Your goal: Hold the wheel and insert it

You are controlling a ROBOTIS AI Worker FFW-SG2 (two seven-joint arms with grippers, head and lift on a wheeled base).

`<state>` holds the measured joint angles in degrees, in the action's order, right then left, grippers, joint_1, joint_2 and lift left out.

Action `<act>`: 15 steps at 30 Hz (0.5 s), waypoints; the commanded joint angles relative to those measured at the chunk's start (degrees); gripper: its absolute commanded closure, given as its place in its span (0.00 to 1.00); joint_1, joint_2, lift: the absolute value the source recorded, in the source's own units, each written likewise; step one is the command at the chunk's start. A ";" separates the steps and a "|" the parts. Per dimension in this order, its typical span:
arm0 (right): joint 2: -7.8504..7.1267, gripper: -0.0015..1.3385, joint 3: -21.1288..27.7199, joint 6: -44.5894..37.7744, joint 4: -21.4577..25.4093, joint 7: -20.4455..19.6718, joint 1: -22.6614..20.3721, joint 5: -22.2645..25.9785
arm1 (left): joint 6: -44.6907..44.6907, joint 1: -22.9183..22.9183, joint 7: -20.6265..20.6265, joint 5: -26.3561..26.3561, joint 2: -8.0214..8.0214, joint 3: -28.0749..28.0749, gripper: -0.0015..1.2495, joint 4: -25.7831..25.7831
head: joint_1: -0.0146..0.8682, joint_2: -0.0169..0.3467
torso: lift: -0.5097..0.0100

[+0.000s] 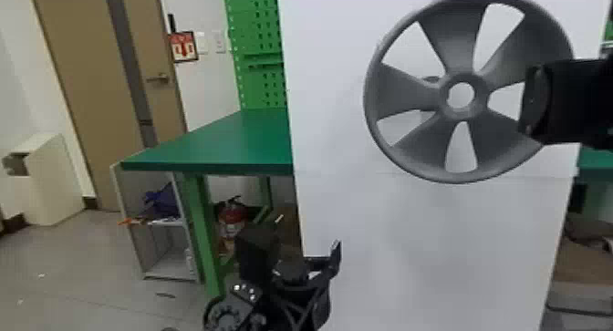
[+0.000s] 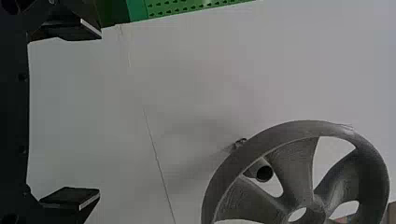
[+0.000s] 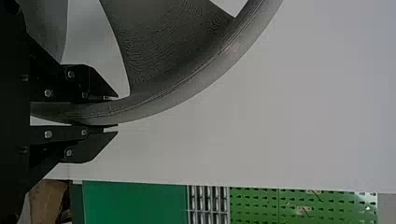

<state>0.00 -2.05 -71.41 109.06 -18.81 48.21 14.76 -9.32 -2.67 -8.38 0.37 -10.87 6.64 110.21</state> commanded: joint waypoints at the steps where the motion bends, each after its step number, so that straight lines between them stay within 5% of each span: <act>1: 0.05 0.89 -0.15 1.53 -0.87 0.00 0.21 -0.52 | 0.00 -0.23 0.03 0.16 -0.12 0.30 0.08 -0.09 | 0.41 0.93 | 0.13; 15: 0.05 0.89 -2.17 5.22 -5.79 0.00 1.80 -1.23 | 0.00 -0.67 0.03 0.07 -0.29 0.39 0.08 -0.44 | 0.41 0.93 | 0.13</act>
<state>0.00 -3.71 -67.12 104.16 -18.81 49.67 13.65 -9.32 -3.22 -8.33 0.48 -11.09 6.97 109.90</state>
